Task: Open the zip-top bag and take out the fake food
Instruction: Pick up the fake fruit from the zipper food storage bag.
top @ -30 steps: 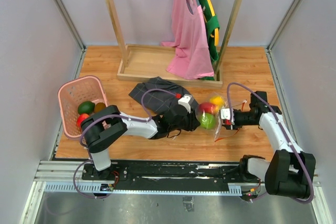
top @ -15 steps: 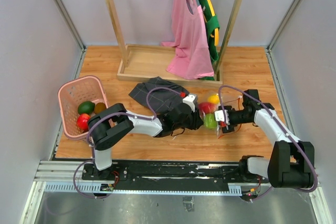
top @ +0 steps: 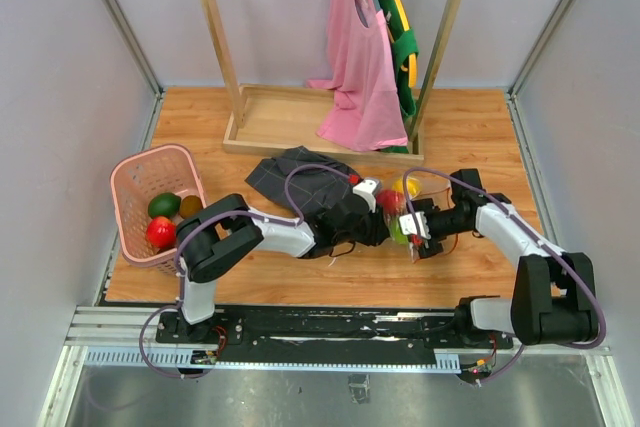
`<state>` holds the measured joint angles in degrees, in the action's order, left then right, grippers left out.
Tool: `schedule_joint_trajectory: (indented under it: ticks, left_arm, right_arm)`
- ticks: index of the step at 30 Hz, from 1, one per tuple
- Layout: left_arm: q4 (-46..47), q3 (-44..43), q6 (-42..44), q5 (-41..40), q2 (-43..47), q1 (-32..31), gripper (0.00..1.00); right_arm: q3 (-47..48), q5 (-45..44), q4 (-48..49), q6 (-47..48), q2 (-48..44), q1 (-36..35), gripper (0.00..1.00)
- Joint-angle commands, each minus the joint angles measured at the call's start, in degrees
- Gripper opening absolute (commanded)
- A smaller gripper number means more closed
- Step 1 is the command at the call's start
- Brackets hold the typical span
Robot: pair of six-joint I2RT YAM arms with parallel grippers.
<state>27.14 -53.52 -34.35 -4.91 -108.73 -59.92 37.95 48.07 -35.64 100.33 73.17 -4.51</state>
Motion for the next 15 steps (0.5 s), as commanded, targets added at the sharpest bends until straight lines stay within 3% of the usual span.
schedule_joint_trajectory:
  ticks: [1, 7, 15]
  left_arm:
    - [1.69, -2.14, 0.86, 1.64, -1.37, 0.38, 0.33]
    - [1.77, -2.60, 0.84, 2.26, -1.76, 0.34, 0.33]
    - [1.69, -1.14, 0.57, 1.82, -0.65, 0.43, 0.33]
  right_arm:
    - [0.49, -1.06, 1.16, -2.34, 1.09, -1.92, 0.84]
    - [1.05, -3.07, 3.75, -7.65, 2.46, -3.51, 0.84]
    - [2.46, -6.99, 3.05, -10.71, 4.32, -3.49, 0.65]
